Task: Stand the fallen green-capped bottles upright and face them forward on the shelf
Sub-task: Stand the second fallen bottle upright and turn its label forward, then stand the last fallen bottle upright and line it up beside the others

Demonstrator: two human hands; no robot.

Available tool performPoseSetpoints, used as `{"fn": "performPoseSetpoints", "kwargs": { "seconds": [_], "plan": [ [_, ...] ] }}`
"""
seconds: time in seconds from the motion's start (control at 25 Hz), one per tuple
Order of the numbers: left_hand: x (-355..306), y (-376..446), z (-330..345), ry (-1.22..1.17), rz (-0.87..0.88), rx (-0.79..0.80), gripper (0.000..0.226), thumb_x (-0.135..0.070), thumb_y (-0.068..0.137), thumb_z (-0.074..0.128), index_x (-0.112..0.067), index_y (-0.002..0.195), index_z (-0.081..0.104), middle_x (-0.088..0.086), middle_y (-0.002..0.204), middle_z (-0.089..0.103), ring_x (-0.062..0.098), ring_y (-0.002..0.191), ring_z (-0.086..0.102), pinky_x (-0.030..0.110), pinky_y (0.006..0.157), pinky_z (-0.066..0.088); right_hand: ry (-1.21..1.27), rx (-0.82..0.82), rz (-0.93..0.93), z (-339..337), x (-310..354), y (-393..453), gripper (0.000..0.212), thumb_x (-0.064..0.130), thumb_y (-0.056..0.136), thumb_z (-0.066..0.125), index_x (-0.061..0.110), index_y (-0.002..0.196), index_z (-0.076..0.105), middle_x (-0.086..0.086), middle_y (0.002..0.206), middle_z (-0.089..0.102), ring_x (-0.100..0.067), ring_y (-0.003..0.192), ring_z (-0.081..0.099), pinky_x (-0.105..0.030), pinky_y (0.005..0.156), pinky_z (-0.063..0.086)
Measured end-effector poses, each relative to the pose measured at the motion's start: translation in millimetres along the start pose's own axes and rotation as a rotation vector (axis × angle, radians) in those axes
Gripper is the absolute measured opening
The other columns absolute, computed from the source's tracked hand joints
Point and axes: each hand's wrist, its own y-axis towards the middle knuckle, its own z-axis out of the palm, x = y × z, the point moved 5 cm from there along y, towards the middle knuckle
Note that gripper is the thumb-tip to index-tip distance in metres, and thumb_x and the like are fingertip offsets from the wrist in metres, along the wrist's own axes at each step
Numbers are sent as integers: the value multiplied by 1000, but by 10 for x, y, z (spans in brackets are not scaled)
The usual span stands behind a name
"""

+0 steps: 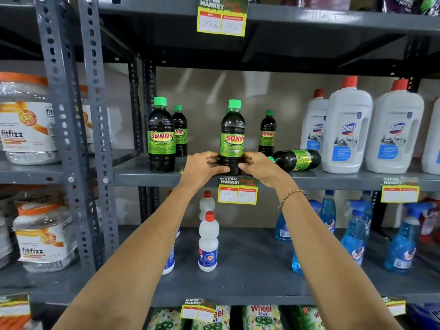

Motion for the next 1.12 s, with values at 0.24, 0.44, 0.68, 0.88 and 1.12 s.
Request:
{"fn": "performPoseSetpoints", "kwargs": {
  "seconds": [0.24, 0.44, 0.68, 0.88, 1.12],
  "plan": [
    [-195, -360, 16, 90, 335, -383, 30, -29, 96, 51, -4, 80, 58, 0, 71, 56, 16, 63, 50, 28, 59, 41, 194, -356, -18, -427, 70, -256, 24, 3, 95, 48, 0, 115, 61, -18, 97, 69, -24, 86, 70, -24, 77, 59],
    [-528, -428, 866, 349, 547, -198, 36, -27, 99, 32, -6, 85, 58, 9, 80, 58, 27, 73, 50, 37, 68, 39, 199, -577, -68, -1146, -56, -470, 23, -6, 88, 49, 1, 104, 64, -13, 90, 68, -13, 74, 64, -17, 65, 55],
    [-366, -442, 1526, 815, 423, -300, 36, -31, 99, 35, -7, 113, 59, 9, 111, 63, 28, 101, 58, 41, 96, 42, -315, -480, -86, -1664, -248, -376, 40, -11, 83, 46, 4, 115, 65, -13, 120, 66, -13, 102, 58, -17, 86, 44],
    [-326, -333, 1639, 926, 320, -335, 42, -35, 99, 32, -4, 111, 59, 12, 111, 63, 31, 109, 55, 44, 109, 29, -402, -262, -164, -1706, -349, -306, 51, -6, 83, 51, 11, 130, 54, -7, 140, 49, -19, 131, 44, -14, 92, 33],
    [-361, -243, 1650, 989, 345, -354, 42, -36, 98, 33, -4, 102, 61, 12, 102, 64, 31, 104, 57, 42, 107, 32, -636, 184, -68, -1657, -378, -85, 79, 5, 81, 68, 12, 148, 26, -8, 149, 38, -25, 134, 39, -24, 100, 31]
  ]
}}
